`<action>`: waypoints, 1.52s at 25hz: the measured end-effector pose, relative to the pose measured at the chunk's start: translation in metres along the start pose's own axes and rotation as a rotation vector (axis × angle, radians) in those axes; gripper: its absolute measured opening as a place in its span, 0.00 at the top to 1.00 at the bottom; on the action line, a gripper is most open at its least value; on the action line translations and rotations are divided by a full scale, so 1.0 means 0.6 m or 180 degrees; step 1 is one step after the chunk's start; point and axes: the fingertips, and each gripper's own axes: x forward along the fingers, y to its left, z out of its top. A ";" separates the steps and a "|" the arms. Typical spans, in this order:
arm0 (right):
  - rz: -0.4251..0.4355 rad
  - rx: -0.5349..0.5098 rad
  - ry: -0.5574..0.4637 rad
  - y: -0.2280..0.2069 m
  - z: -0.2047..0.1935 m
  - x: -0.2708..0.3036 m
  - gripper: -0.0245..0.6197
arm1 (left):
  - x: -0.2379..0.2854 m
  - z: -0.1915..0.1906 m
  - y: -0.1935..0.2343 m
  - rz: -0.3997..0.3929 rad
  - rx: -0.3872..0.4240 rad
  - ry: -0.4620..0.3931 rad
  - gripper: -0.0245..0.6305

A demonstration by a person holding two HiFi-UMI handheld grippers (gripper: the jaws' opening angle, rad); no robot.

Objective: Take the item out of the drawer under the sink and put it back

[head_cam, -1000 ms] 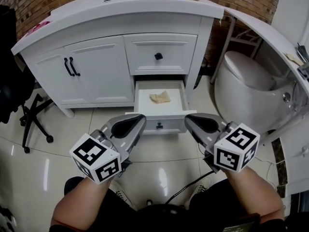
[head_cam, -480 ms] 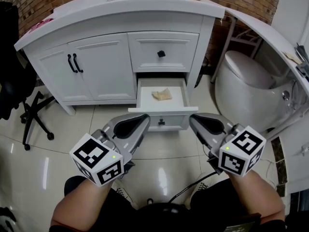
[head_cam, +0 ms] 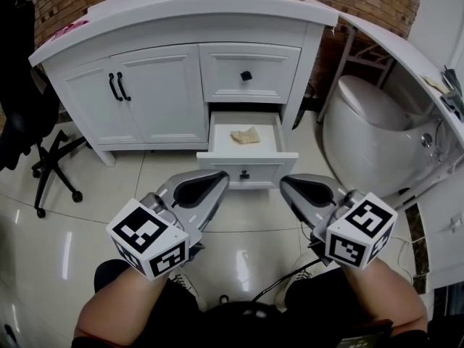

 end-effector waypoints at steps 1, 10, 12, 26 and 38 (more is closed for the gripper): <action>-0.0010 -0.0015 0.0003 0.002 -0.001 -0.001 0.95 | -0.001 0.000 -0.002 0.0000 0.0006 -0.0003 0.95; -0.0035 0.0009 -0.0033 0.001 0.002 -0.014 0.95 | -0.003 0.002 -0.013 -0.0038 0.0033 -0.0013 0.95; -0.0017 0.0065 -0.0037 -0.001 0.003 -0.016 0.95 | -0.003 0.003 -0.013 -0.0034 0.0027 -0.0020 0.95; 0.0010 -0.0045 0.0022 0.016 0.000 -0.011 0.95 | -0.004 0.005 -0.009 -0.0012 0.0039 -0.0023 0.95; 0.0040 -0.0034 0.0019 0.021 0.001 -0.009 0.95 | -0.004 0.007 -0.007 0.0002 0.0040 -0.0033 0.95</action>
